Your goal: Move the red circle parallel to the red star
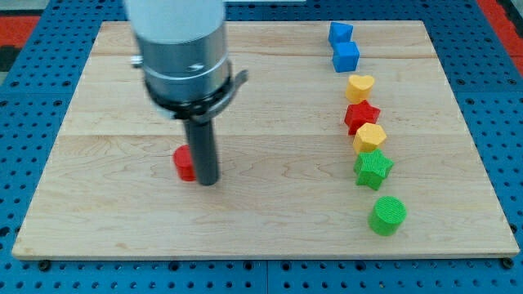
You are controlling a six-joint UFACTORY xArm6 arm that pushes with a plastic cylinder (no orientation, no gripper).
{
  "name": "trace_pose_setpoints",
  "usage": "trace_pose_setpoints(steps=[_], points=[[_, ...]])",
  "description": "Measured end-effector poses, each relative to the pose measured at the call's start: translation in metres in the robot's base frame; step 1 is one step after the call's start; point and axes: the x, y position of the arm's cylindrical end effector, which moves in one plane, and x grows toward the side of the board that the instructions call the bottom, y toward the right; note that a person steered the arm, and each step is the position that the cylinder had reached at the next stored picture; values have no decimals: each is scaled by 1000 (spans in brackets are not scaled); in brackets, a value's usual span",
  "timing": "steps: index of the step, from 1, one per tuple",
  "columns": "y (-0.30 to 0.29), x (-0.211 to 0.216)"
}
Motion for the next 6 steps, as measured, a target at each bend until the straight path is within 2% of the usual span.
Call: trace_pose_setpoints(steps=[1,2,3,4,5,6], points=[[-71,-10],[-97,-48],[-95,-56],[-93,-66],[-47,-91],[12,-99]])
